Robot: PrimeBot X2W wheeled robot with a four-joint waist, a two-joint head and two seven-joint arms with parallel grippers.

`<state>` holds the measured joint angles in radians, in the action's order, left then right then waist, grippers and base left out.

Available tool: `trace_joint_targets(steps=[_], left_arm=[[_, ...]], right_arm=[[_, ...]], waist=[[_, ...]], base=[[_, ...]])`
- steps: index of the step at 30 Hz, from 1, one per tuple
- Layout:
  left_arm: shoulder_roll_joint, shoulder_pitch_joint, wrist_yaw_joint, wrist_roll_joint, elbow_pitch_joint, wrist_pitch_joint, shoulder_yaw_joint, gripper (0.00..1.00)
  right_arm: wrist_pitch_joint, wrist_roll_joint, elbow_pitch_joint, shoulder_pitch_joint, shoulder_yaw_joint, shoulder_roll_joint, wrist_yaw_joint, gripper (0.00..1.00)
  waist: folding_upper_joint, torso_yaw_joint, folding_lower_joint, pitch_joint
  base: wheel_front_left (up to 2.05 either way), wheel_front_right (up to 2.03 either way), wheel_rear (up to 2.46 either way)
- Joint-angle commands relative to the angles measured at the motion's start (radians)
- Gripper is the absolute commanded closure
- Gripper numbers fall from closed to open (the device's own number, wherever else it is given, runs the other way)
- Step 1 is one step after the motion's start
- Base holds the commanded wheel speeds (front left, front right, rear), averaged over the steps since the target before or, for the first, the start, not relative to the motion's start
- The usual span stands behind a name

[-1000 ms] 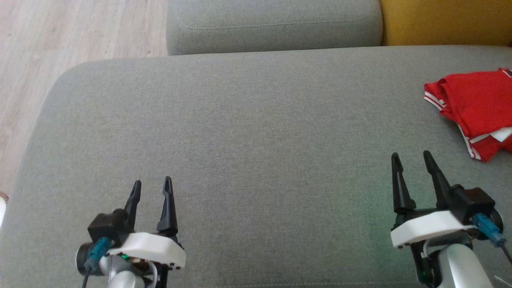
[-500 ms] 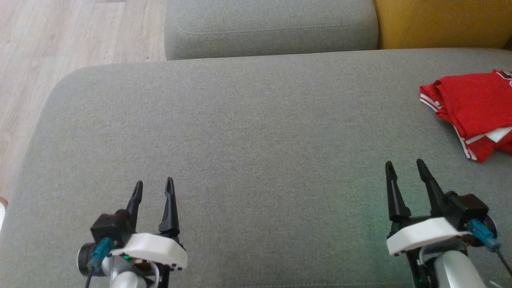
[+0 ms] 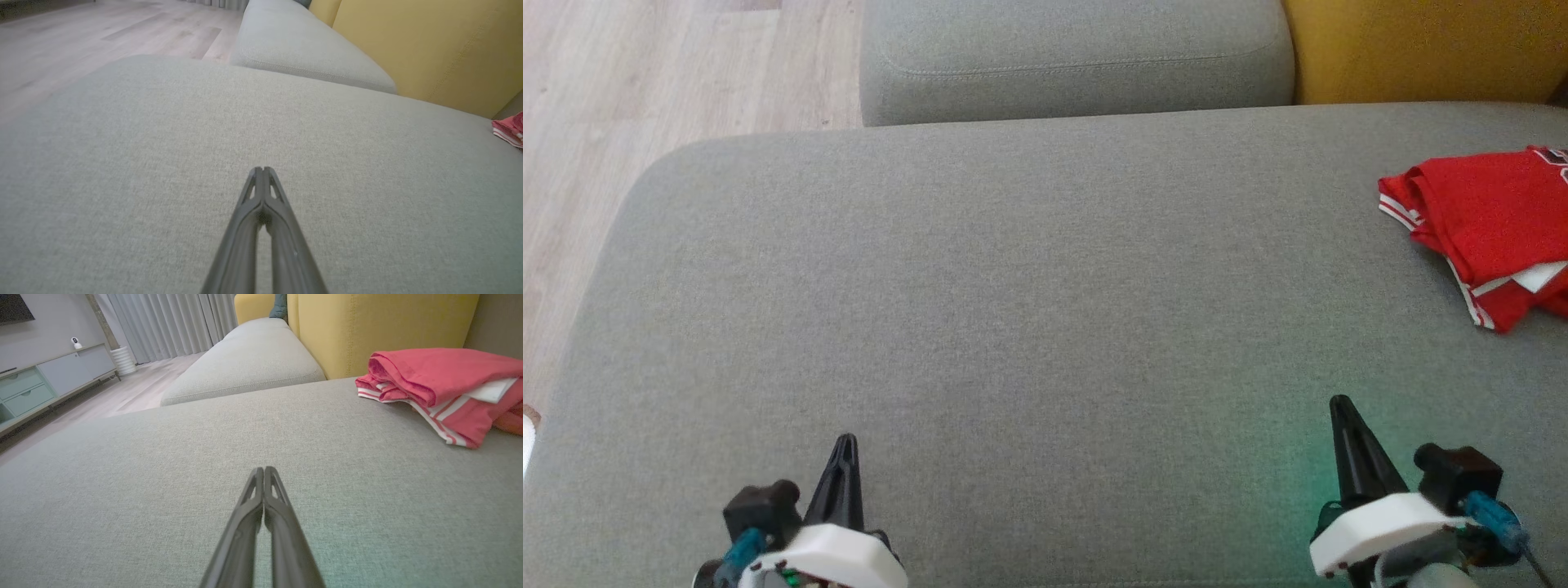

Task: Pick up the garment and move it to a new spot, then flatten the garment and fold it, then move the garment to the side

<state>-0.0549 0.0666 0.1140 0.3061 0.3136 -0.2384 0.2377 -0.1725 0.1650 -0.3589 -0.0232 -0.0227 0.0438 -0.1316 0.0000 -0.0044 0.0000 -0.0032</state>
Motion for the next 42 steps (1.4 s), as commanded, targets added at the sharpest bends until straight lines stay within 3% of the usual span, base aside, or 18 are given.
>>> trace_joint_targets(steps=[1,42], left_arm=[[0.000,-0.046,-0.008,0.028,-0.036,0.003,-0.014,1.00],[-0.003,-0.089,-0.086,0.456,-0.046,0.115,-0.121,1.00]], right_arm=[[0.008,0.032,0.036,0.046,0.005,0.000,0.000,1.00],[0.100,0.501,0.063,0.074,0.049,0.002,0.000,1.00]], waist=[[0.0000,0.000,0.0000,0.000],[0.0000,0.002,0.0000,0.002]], base=[[0.00,0.00,0.00],[0.00,0.00,0.00]])
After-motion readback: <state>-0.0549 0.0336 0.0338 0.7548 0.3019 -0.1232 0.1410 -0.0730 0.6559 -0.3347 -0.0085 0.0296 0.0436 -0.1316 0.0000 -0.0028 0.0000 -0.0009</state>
